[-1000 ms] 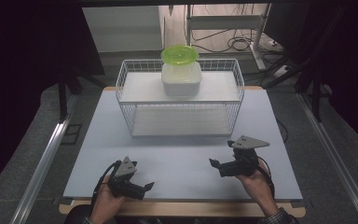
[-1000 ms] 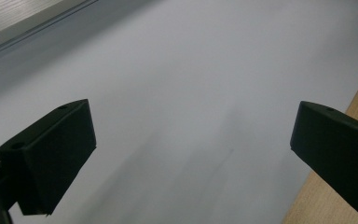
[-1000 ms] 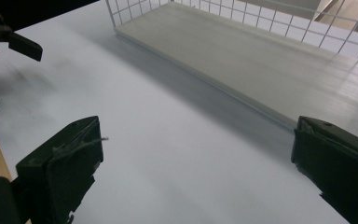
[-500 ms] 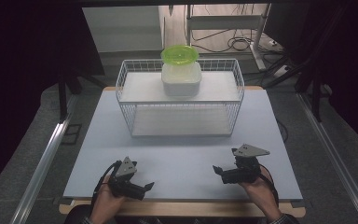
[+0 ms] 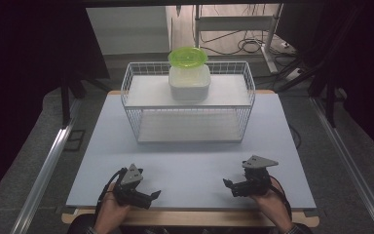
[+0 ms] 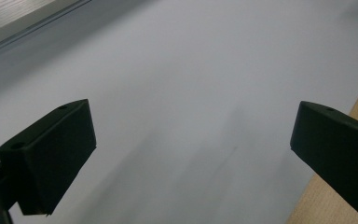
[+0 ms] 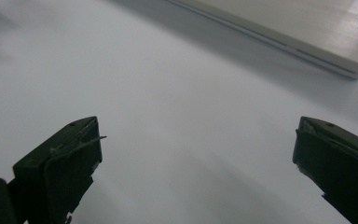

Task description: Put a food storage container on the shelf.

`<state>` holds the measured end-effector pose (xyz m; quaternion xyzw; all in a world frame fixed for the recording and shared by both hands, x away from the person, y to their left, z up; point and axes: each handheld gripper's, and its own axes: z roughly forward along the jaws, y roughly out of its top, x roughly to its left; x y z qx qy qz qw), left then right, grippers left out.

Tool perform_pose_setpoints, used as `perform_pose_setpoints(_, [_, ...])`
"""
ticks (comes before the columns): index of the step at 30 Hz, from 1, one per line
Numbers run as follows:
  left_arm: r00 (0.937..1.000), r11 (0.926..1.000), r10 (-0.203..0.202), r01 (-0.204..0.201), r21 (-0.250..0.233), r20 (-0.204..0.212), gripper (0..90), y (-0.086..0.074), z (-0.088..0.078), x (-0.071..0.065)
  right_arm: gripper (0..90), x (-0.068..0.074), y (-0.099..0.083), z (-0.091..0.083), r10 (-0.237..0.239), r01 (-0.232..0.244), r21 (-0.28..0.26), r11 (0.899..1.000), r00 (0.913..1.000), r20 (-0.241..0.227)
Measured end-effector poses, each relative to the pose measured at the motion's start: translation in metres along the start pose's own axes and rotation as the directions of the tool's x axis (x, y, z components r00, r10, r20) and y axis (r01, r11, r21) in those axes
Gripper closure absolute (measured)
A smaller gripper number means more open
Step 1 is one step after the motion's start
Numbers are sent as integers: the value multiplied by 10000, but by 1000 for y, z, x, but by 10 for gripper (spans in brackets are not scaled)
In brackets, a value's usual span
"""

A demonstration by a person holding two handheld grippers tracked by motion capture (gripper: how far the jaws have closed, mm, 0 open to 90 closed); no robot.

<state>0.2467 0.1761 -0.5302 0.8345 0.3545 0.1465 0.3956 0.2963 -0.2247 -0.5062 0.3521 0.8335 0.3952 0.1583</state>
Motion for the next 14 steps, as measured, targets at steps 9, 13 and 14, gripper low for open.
perform_pose_setpoints(9, [10000, 10000, 83, -83, 54, 0, 0, 0, 1, -1, 12, 1, -4, 8, -129, 129, 626, 9980, 9999, 7])
perform_pose_setpoints(13, [10000, 10000, 90, -90, 43, 1, 0, 0, 1, -1, 11, 1, -4, 7, -103, 101, 600, 9981, 9999, 34])
perform_pose_setpoints(14, [10000, 10000, 61, -61, 18, 4, 0, 0, 1, -1, 12, 1, -4, 7, -107, 105, 602, 9981, 9999, 44])
